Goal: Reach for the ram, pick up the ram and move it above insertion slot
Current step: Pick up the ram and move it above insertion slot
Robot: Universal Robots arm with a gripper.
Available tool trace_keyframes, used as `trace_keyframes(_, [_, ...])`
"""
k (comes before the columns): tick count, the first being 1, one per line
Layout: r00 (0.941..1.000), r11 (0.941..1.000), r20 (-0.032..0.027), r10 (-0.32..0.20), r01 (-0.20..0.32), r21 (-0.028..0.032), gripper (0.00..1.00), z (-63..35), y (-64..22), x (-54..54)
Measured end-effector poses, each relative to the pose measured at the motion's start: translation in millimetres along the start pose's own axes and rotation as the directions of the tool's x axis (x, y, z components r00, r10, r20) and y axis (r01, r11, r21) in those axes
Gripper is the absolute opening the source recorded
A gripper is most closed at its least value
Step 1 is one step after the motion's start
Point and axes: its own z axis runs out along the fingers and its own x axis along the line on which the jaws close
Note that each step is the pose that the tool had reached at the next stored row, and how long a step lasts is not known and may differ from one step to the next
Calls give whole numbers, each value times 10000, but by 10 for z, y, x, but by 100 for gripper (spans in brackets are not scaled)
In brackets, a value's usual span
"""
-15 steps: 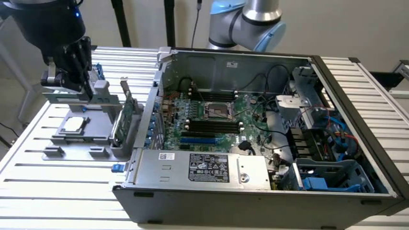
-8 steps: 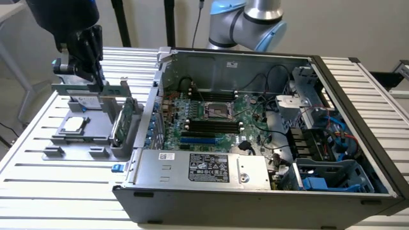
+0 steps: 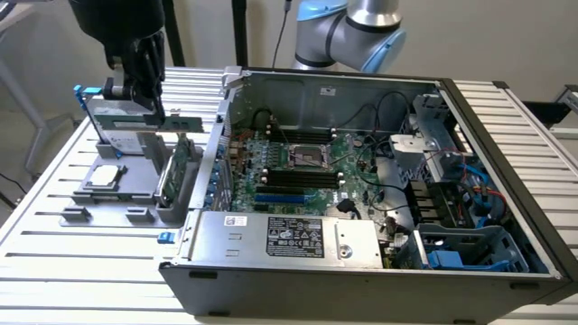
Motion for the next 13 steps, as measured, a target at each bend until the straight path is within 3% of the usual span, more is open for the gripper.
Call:
trace_keyframes(6, [9999,10000,154,-7,7,4,13,-4,-164,-41])
trace_keyframes(13, [9996,10000,280,-12,12,4,13,-11,-394,-81])
